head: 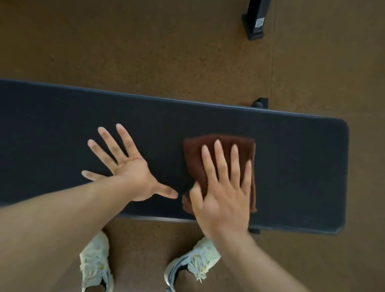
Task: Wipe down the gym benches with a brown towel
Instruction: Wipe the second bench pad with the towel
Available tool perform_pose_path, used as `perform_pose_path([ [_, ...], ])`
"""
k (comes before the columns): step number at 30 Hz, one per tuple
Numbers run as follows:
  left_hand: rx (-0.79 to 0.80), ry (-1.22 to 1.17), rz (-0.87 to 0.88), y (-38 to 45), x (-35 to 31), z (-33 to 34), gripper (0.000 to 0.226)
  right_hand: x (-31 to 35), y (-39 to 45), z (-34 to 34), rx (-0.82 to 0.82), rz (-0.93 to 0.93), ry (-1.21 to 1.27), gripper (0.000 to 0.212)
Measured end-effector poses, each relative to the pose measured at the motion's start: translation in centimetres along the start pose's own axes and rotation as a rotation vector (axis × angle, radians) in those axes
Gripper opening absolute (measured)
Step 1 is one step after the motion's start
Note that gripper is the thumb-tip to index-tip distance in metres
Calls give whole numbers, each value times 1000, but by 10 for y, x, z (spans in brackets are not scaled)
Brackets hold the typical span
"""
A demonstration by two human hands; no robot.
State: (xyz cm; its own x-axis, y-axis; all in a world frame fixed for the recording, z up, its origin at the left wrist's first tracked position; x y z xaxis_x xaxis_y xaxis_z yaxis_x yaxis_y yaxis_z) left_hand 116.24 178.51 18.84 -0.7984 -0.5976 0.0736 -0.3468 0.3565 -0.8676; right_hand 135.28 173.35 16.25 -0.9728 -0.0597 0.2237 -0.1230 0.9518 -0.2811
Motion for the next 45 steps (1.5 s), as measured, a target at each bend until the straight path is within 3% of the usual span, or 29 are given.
perform_pose_path([
  [4, 36, -1, -21, 0, -2, 1, 189, -17, -35, 11, 77, -101, -46, 81],
  [13, 33, 0, -52, 4, -5, 0, 192, 14, 134, -26, 42, 89, 2, 73],
  [15, 29, -12, -42, 5, -4, 1, 191, 16, 113, -23, 8, 103, 16, 73],
  [18, 19, -26, 9, 5, -2, 1, 190, 23, 15, -2, -14, 125, 38, 76],
  [21, 6, -67, 38, 6, 2, 3, 190, 29, -76, 27, 76, 115, -22, 81],
  [28, -24, -180, 120, 4, 8, 3, 185, 1, -47, 10, 156, -100, -150, 81],
  [31, -101, -318, 310, 0, 27, 9, 161, -7, 7, -10, 130, -53, -147, 74],
  [34, -283, -710, 590, -8, 78, 11, 113, 17, 67, -12, 63, 171, -72, 75],
  [37, -499, -897, 540, -4, 138, 11, 81, 81, 99, -1, -27, 279, 23, 74],
  [39, -561, -925, 478, 3, 157, 11, 73, 139, 96, 10, -29, 114, 35, 73],
  [42, -625, -909, 466, 3, 152, 6, 69, 208, 51, 32, 35, -383, -38, 70],
  [45, -622, -928, 406, -5, 127, 3, 67, 201, 11, 43, 84, -592, -92, 67],
])
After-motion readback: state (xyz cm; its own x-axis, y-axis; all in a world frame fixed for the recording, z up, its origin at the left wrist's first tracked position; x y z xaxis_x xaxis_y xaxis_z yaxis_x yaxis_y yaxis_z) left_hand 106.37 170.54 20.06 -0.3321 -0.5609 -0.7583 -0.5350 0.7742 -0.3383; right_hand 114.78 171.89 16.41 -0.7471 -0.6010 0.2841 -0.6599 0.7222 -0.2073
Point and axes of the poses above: each hand's wrist, its own y-axis towards the middle knuckle, its own z-axis out of the palm, x = y × z, the point moved 3 cm from there along y, towards the middle knuckle, and after that the axes turned 2 degrees about -y, right-handed, at the moved point
